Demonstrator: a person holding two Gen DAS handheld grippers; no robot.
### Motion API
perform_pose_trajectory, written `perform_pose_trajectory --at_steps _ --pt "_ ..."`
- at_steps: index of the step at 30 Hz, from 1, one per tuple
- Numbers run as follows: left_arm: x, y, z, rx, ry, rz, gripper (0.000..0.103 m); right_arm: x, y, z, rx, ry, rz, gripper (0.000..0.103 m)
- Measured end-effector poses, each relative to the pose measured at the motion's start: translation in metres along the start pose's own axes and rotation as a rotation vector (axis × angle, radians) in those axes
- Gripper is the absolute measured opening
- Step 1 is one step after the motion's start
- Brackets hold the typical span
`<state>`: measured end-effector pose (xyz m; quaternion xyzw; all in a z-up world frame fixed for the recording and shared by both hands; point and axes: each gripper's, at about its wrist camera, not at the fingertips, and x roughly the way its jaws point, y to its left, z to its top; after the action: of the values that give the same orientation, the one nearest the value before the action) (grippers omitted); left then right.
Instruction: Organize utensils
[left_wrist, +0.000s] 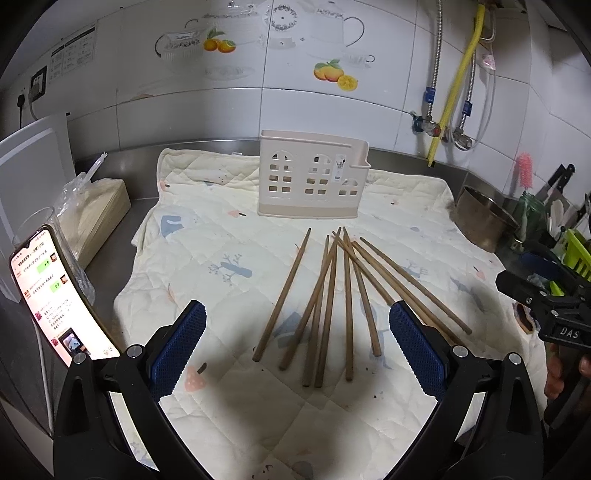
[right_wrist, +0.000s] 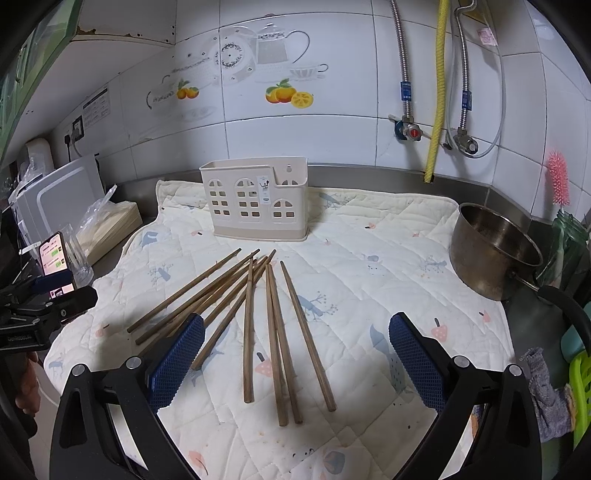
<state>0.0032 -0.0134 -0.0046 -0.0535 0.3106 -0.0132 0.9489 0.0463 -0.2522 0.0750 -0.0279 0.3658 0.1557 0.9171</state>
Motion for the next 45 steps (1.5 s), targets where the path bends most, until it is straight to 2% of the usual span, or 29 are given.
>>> perform_pose_trajectory --at_steps 45 --pt "0.0043 -0.008 0.0046 -0.008 -0.004 -0.008 0.098 0.0015 0.0095 0.0012 -0.01 -0.006 0.022 0.097"
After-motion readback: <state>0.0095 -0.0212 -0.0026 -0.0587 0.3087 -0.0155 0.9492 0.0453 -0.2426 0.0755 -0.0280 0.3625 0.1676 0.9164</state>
